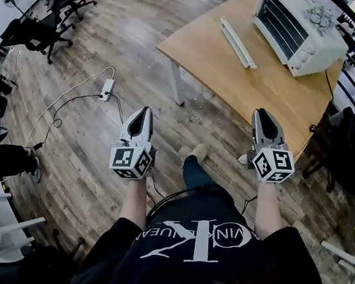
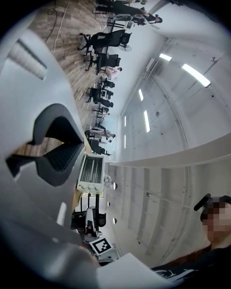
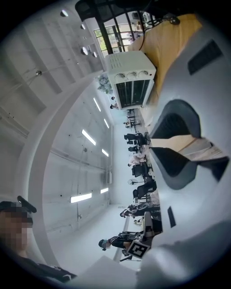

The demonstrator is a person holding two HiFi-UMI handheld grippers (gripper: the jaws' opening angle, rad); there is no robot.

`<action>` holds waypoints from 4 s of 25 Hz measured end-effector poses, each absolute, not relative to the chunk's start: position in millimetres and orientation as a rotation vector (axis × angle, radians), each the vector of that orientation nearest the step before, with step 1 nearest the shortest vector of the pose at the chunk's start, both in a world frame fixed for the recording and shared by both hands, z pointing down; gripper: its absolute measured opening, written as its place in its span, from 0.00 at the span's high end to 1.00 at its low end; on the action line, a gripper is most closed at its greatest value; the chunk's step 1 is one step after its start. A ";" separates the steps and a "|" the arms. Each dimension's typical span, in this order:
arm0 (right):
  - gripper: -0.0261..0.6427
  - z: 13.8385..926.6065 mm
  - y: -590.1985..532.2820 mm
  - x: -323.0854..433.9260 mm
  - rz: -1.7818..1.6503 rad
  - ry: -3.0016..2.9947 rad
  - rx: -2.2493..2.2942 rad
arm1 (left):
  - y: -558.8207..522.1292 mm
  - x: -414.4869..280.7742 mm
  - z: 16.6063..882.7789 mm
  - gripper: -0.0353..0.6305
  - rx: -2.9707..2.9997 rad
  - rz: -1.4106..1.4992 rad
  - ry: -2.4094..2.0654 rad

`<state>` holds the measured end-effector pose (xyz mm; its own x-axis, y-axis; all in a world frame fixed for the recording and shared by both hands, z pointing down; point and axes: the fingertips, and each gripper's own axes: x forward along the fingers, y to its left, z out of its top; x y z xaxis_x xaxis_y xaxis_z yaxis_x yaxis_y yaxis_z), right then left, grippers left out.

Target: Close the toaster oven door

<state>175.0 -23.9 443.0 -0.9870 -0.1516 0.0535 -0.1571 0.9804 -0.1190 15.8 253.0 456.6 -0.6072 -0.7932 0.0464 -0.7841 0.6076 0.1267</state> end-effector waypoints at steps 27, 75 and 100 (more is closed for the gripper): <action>0.93 447.5 -153.8 11.3 0.206 -3.005 0.441 | 81.0 -188.2 436.4 0.93 1.602 -0.096 -2.581; 0.93 506.8 -179.5 -1.0 0.506 -2.622 1.325 | -181.5 -254.5 438.8 0.93 2.502 0.014 -1.673; 0.93 580.9 -170.0 -18.1 0.943 -2.347 1.446 | -173.6 -211.9 497.6 0.93 2.553 0.108 -1.344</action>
